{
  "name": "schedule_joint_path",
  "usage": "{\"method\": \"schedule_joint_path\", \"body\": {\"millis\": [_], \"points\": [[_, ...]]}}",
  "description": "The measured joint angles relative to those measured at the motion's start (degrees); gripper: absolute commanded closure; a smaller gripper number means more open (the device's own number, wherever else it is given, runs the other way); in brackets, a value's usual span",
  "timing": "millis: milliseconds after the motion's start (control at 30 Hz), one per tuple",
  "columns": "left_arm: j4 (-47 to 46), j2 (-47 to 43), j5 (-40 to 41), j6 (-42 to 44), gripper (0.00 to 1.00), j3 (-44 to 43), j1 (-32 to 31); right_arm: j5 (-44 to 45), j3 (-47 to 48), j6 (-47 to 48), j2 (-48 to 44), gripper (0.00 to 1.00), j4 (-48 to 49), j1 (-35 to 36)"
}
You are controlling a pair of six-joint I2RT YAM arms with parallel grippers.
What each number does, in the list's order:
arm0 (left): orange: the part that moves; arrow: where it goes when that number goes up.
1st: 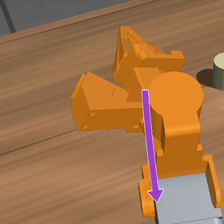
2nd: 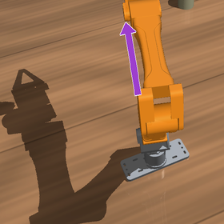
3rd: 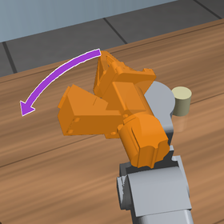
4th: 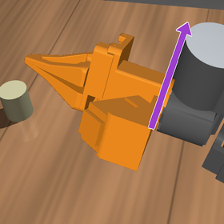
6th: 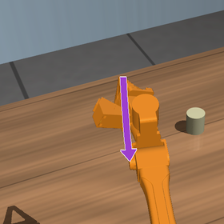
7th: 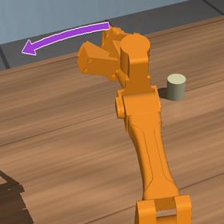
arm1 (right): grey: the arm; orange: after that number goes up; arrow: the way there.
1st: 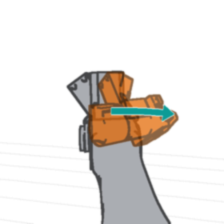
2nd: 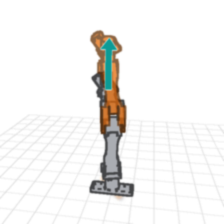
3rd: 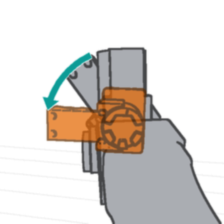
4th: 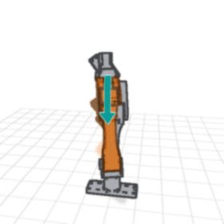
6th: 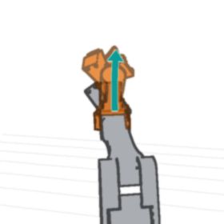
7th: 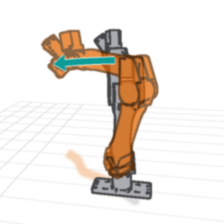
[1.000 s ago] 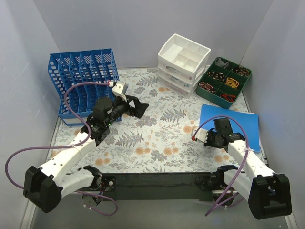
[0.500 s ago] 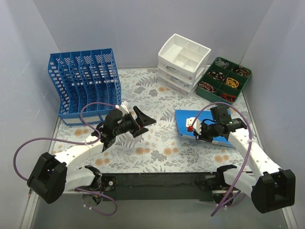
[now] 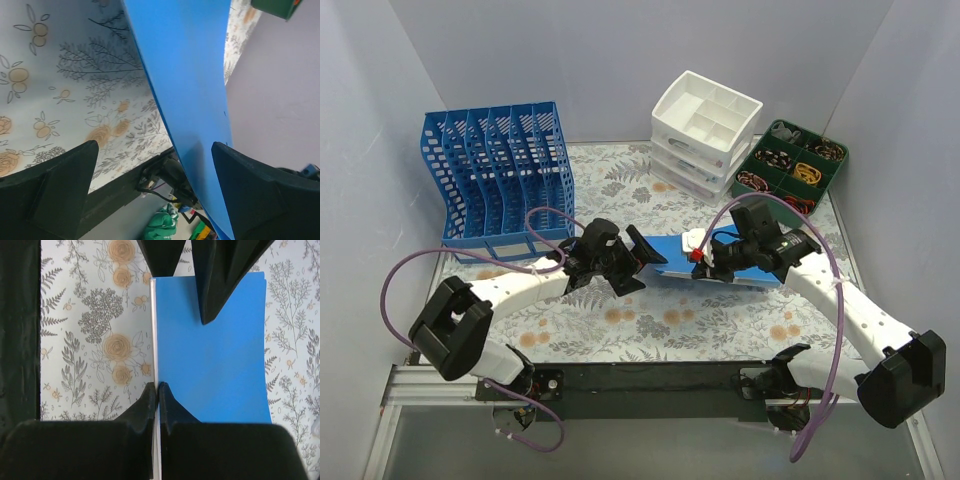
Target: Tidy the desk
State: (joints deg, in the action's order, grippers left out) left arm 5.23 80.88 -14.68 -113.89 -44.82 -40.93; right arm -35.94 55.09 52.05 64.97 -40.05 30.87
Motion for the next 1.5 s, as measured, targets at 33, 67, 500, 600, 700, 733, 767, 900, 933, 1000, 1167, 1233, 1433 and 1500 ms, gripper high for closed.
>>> {"method": "schedule_joint_path", "body": {"millis": [33,67,500,600,700,733,767,900,933,1000,1167,1233,1433,1500], "points": [[0.74,0.5,0.33,-0.11,0.02,-0.09,-0.09,-0.33,0.09,-0.44,0.0,0.99,0.5,0.46],[1.14,0.85,0.5,-0.17,0.02,-0.2,-0.13,-0.52,0.09,-0.87,0.0,0.99,1.03,0.83],[-9.44,-2.99,1.03,-0.83,0.96,2.89,0.11,-4.94,-0.9,-3.54,-1.64,0.98,5.38,2.89],[-11.65,-5.62,0.85,-0.87,1.0,4.15,0.87,-7.17,-1.18,-3.78,-2.27,0.63,6.23,3.04],[-12.96,-8.48,0.24,2.89,1.0,4.17,1.92,-10.45,-1.4,-4.22,-2.47,0.35,6.71,3.37],[-12.74,-9.53,-0.07,5.16,1.0,4.02,2.69,-11.39,-1.4,-4.28,-2.62,0.33,6.62,3.48],[-11.8,-10.58,-0.61,7.72,1.0,3.48,3.5,-12.2,-1.27,-4.33,-2.89,0.31,6.34,3.65],[-0.63,-12.15,-1.6,21.09,1.0,-5.66,6.69,-11.47,1.44,-5.25,-5.14,0.25,4.44,3.72],[4.04,-11.87,-1.33,24.87,1.0,-9.57,7.32,-10.51,2.93,-5.49,-6.01,0.24,4.0,3.56],[13.53,-10.84,0.07,32.15,1.0,-18.51,8.24,-8.5,5.75,-5.95,-8.26,0.24,4.07,2.4],[33.53,-10.73,7.98,45.35,1.0,-36.92,8.57,-6.21,7.93,-7.78,-14.78,0.23,6.29,-7.52],[39.45,-10.8,11.41,48.72,1.0,-42.16,8.57,-6.23,6.58,-8.96,-16.0,0.24,8.22,-10.4],[53.55,-10.75,20.98,57.7,1.0,-56.87,8.57,-5.25,-1.64,-11.78,-13.92,0.24,11.67,-12.46],[55.3,-11.28,23.71,59.91,1.0,-59.06,8.57,-4.94,-3.45,-12.24,-12.35,0.24,11.89,-12.5]]}}
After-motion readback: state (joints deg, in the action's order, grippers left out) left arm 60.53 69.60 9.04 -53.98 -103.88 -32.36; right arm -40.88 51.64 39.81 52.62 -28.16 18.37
